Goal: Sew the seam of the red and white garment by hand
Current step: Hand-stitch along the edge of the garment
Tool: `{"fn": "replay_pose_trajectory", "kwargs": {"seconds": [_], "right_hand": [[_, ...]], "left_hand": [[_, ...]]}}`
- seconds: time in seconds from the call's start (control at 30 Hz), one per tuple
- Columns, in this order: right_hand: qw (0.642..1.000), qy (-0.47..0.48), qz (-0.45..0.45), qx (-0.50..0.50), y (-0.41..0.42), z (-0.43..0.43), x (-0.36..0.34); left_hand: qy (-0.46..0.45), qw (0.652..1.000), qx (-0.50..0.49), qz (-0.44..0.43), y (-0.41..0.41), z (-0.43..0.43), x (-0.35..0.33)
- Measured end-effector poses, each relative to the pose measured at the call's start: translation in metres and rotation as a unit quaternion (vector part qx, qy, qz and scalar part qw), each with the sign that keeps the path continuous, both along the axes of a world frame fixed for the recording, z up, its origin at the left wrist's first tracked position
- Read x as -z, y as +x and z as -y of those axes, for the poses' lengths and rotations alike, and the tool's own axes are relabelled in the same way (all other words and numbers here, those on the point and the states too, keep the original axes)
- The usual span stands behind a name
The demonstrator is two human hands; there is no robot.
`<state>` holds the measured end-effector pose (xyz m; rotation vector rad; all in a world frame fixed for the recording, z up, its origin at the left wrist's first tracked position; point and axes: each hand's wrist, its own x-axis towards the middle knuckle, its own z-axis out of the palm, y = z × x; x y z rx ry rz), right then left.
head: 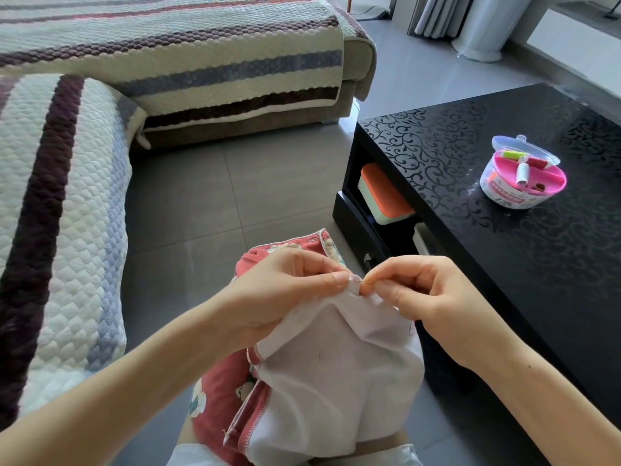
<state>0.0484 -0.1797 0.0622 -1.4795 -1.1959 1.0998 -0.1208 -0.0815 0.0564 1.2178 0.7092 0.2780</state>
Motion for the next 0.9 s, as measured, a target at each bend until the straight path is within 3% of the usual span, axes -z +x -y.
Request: {"fn": "replay_pose_trajectory", "kwargs": {"seconds": [0.4, 0.6, 0.8, 0.9], "right_hand": [[0.994, 0.012, -0.109, -0.029, -0.006, -0.002, 0.022], [0.995, 0.043, -0.057, -0.070, -0.003, -0.008, 0.024], [0.996, 0.064, 0.053, -0.025, 0.014, -0.001, 0.025], [0.994, 0.092, 0.063, -0.009, 0.009, -0.005, 0.021]], "left_hand": [[-0.062, 0.998, -0.021, -0.012, 0.002, -0.002, -0.002], [-0.081, 0.996, -0.010, -0.038, 0.000, -0.010, -0.005], [-0.088, 0.996, -0.019, -0.023, -0.003, -0.009, -0.006], [-0.086, 0.996, -0.037, -0.001, 0.000, -0.007, -0.006]]}}
